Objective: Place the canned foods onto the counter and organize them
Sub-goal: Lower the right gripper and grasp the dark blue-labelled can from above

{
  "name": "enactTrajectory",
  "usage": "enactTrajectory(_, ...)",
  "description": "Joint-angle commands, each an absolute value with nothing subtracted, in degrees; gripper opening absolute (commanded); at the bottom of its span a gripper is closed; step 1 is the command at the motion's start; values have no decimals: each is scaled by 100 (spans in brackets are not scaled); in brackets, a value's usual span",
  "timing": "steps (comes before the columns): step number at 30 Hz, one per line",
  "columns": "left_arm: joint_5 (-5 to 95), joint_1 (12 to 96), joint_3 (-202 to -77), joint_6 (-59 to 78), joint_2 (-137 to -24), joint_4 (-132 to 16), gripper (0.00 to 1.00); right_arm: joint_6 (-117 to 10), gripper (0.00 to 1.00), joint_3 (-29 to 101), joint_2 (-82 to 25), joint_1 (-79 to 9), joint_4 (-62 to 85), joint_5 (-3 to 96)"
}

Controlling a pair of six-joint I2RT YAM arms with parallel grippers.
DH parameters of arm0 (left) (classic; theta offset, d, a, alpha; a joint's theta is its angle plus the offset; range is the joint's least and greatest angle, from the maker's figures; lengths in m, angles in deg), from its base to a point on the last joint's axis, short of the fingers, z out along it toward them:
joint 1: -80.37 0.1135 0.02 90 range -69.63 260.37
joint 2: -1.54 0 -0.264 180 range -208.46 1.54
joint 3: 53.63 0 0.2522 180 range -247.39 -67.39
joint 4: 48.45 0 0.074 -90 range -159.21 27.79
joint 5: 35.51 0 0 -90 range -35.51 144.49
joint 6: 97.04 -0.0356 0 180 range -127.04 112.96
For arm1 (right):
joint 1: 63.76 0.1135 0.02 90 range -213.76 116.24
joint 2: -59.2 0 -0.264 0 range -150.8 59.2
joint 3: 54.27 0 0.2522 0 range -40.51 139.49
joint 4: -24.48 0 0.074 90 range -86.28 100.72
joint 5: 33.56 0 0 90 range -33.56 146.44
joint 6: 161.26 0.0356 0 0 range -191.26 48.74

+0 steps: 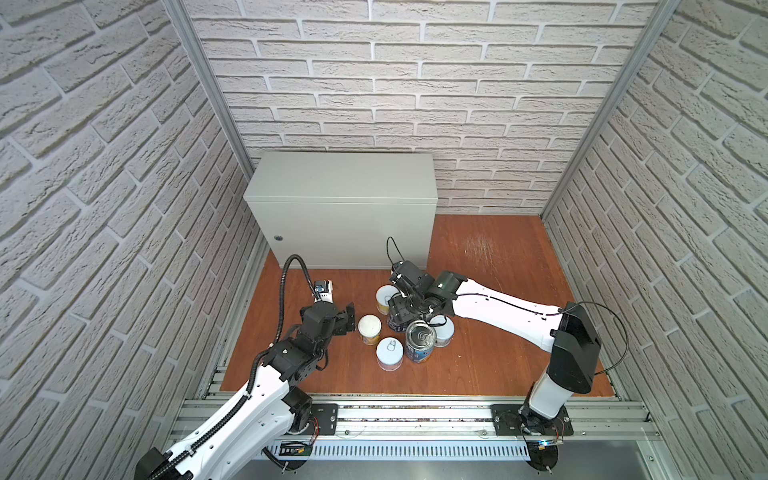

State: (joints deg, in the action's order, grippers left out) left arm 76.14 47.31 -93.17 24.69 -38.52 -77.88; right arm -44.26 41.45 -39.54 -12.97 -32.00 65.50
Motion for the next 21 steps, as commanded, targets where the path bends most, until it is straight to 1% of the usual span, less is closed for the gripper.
enactTrajectory(1,7621,4764,-9360,2487,-3871,-7487,98,-4542,6,4379,-3538,-1333,-2804,6679)
enactTrajectory(21,7329,4760,-9396,2349,-3862,-7590,98,-4560,6,4339,-3296,-1375,-2759,6650)
